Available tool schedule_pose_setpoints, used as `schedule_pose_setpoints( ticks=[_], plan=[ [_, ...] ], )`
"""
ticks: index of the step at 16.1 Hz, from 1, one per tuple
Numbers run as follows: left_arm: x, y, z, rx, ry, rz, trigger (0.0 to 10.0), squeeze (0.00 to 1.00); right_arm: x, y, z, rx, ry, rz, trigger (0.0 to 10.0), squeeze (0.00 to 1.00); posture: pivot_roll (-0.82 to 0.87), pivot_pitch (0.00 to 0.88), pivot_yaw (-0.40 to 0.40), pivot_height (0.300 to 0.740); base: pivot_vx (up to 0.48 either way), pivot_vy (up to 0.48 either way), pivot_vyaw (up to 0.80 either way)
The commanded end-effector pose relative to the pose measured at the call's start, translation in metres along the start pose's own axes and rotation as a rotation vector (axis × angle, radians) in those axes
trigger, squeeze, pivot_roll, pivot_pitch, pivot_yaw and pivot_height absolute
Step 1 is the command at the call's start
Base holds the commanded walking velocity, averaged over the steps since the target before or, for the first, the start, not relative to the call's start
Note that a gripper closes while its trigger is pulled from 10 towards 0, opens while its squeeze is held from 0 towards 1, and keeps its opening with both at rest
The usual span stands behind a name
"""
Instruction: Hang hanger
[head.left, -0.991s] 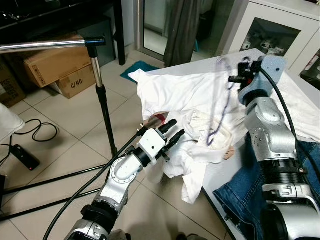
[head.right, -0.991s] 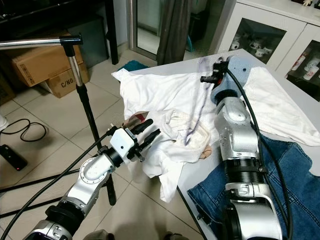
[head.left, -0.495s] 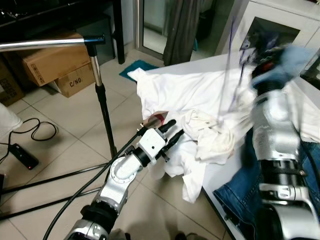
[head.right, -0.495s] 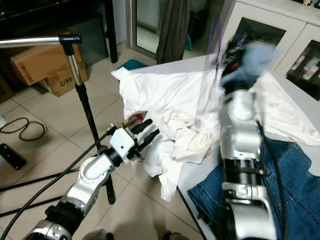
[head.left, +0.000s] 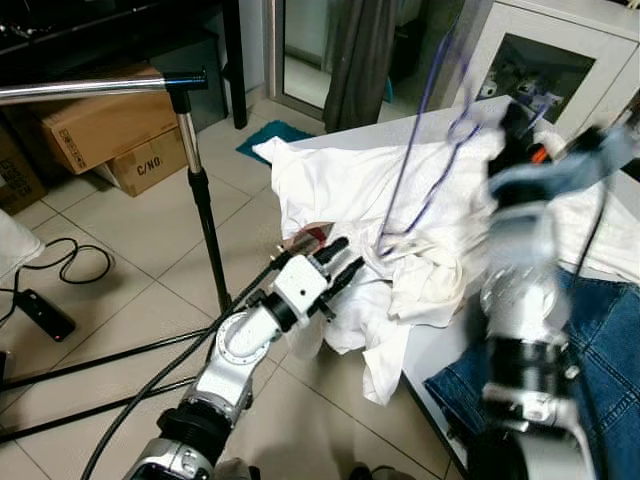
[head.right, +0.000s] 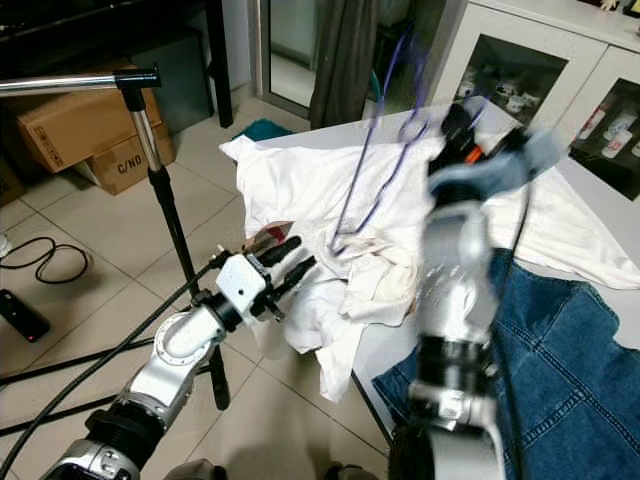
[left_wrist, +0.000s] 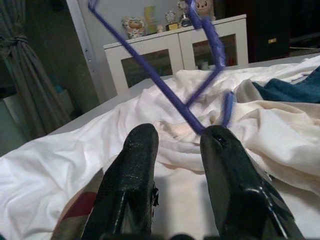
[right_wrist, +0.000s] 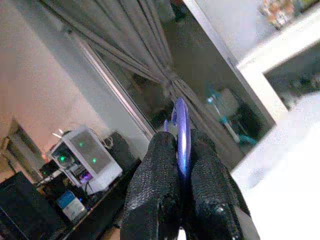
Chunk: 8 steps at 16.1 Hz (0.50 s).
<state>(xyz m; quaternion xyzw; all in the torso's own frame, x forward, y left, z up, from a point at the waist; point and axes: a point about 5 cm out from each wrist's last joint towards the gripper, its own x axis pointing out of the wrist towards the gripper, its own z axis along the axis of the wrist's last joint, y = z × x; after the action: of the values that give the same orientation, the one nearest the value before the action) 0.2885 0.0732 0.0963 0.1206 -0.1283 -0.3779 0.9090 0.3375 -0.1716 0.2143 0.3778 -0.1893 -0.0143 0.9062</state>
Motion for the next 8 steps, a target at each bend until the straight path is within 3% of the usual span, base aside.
schedule_pose_setpoints(
  ticks=[1,3,5,6,7,8],
  plan=[
    [0.002,0.001,0.004,-0.002,-0.015,0.000,10.0,0.00,-0.001,0.002,0.000,-0.006,-0.012,0.001,10.0,0.00,0.08,0.035,-0.070,0.740,0.000,0.000,0.00],
    [0.002,-0.001,0.004,-0.003,-0.015,-0.004,10.0,0.00,-0.005,0.004,-0.009,-0.098,-0.011,0.027,10.0,0.00,0.08,0.032,-0.070,0.740,0.000,0.000,0.00],
    [0.003,-0.001,0.004,-0.003,-0.018,-0.004,10.0,0.00,-0.007,0.008,-0.011,-0.257,-0.029,0.079,10.0,0.00,0.08,0.029,-0.071,0.740,0.000,0.000,0.00],
    [0.003,0.000,0.005,-0.002,-0.019,-0.004,10.0,0.00,-0.008,0.010,-0.011,-0.341,-0.042,0.109,10.0,0.00,0.08,0.029,-0.071,0.740,0.000,0.000,0.00],
    [0.003,0.000,0.005,-0.002,-0.020,-0.002,10.0,0.00,-0.012,0.020,-0.011,-0.502,-0.085,0.195,10.0,0.00,0.08,0.029,-0.071,0.740,0.000,0.000,0.00],
    [0.003,0.000,0.005,-0.002,-0.020,-0.001,10.0,0.00,-0.015,0.026,-0.013,-0.573,-0.111,0.254,10.0,0.00,0.08,0.029,-0.071,0.740,0.000,0.000,0.00]
  ],
)
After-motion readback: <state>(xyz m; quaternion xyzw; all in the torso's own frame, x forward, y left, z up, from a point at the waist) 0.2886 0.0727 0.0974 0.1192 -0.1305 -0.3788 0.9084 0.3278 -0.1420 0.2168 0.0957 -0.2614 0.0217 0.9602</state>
